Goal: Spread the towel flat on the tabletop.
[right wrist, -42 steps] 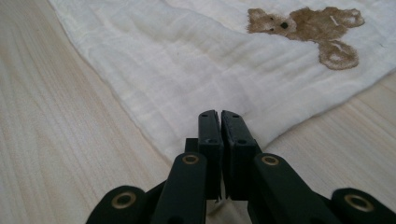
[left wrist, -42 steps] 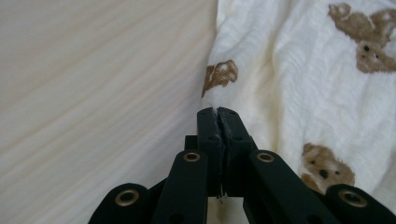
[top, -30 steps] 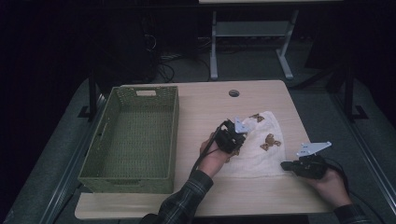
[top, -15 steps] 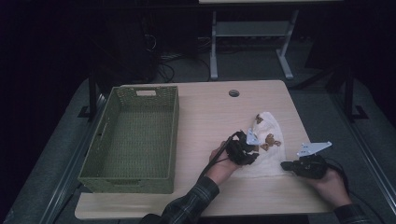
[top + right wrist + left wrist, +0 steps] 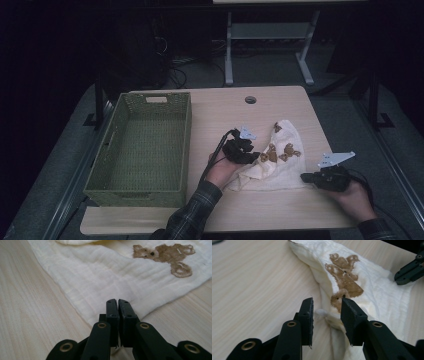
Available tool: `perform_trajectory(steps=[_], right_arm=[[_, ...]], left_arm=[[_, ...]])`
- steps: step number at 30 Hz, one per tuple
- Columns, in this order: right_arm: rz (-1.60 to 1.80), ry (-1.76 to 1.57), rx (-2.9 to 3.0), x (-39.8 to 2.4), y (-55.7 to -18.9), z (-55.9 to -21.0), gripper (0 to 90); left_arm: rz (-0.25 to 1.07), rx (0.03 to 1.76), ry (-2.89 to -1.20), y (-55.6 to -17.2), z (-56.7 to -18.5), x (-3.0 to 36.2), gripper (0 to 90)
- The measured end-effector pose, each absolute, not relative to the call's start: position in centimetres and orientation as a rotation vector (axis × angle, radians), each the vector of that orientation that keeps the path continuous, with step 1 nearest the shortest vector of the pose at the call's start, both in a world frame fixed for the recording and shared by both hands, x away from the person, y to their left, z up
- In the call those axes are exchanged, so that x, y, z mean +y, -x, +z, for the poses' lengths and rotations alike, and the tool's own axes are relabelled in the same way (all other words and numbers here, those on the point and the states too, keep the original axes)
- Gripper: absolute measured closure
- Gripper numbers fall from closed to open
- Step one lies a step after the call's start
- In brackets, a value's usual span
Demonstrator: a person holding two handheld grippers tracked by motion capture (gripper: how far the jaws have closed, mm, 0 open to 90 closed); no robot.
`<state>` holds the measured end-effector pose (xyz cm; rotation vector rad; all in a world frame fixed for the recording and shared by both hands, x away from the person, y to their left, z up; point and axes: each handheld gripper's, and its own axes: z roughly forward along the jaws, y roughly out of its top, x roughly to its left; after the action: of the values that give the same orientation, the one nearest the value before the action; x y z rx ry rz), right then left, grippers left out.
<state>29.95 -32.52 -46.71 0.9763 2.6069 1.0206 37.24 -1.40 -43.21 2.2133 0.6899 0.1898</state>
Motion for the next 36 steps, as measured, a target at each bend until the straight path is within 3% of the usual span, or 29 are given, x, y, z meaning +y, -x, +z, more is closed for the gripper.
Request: perform_trajectory(steps=[9,18,36], right_arm=[[1.018,-0.973,2.605,-32.5,-29.9,-46.7,86.8],[1.013,-0.965,2.605,-32.5,-29.9,-46.7,86.8],[0.988,-0.96,2.608,-32.4,-29.7,-46.6,87.7]], left_arm=[[0.149,0.705,-2.253,-37.5,-44.6,-2.5,57.7],[0.173,0.71,-2.314,-37.5,-44.8,-2.6,86.3],[0.484,0.856,-2.163,-40.4,-41.4,0.4,87.2]])
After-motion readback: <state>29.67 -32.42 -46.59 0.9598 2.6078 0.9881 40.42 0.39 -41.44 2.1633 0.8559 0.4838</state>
